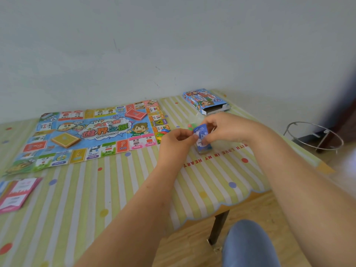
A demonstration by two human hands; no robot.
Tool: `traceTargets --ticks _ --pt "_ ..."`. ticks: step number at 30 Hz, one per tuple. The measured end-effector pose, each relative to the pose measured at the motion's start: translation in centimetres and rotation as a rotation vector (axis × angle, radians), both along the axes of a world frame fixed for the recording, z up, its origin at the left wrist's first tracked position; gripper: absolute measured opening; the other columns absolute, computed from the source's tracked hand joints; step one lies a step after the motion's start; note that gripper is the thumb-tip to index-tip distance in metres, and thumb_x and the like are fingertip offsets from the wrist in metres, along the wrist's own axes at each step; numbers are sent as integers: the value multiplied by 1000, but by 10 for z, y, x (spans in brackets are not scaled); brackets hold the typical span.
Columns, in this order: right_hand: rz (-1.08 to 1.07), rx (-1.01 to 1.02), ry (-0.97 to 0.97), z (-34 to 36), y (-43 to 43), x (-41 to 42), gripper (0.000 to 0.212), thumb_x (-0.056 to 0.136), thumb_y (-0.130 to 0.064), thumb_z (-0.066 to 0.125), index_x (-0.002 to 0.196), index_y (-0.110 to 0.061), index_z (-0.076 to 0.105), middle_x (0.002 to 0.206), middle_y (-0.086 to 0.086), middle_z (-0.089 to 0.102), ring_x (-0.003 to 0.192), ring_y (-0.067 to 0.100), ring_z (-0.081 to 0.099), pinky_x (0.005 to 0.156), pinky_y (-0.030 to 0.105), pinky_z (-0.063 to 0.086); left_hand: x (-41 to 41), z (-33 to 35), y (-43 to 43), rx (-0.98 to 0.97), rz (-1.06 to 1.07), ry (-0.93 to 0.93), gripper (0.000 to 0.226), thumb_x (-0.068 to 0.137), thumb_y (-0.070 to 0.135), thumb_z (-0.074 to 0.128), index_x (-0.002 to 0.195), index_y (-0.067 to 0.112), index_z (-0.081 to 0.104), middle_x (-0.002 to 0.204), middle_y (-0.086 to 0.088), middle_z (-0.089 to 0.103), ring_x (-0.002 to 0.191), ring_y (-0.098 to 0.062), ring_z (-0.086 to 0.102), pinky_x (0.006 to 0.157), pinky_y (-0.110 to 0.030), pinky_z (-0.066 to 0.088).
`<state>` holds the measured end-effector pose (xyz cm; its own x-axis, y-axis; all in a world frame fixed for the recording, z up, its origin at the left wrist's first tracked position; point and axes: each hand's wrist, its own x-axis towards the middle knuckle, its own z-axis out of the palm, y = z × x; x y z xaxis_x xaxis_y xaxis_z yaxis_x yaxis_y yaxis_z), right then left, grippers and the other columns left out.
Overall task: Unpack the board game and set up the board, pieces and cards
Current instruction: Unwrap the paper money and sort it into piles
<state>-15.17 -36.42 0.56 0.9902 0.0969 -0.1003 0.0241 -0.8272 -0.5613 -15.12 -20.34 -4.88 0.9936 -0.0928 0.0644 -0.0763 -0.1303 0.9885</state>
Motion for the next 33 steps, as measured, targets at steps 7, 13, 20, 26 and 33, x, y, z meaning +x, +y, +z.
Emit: traceTargets --ticks 7,13,20,26,33 --pt "-56 211 -129 5 4 -9 8 85 -12 70 91 -8 73 82 6 74 69 11 67 70 26 55 -4 8 8 -155 -30 -29 9 83 16 72 91 14 68 82 2 72 63 4 63 59 -10 48" --pt "-11 313 -143 -1 24 -14 13 85 -10 71 97 -7 74 85 9 75 70 13 70 71 20 57 -9 7 23 -152 -4 -59 9 85 17 71 92 21 73 76 10 73 65 3 65 64 -11 50" --pt "-7 319 -112 -2 33 -16 17 84 -11 73 101 -8 74 86 8 75 71 12 69 70 22 57 -12 6 33 -130 -14 -52 9 86 17 69 82 24 72 70 12 72 66 0 66 66 -13 52" --pt "-149 199 -229 1 17 -12 12 88 -20 66 97 -18 74 85 -6 71 74 6 65 70 22 51 -4 4 39 -253 13 67 7 88 13 66 84 15 70 84 -1 74 75 -15 65 78 -29 52" --pt "-191 -124 -128 -8 17 -8 26 77 -38 77 99 -25 72 87 -6 62 76 9 57 59 25 39 0 1 44 -244 28 102 5 89 12 64 84 13 66 85 -1 73 74 -12 66 69 -23 51"
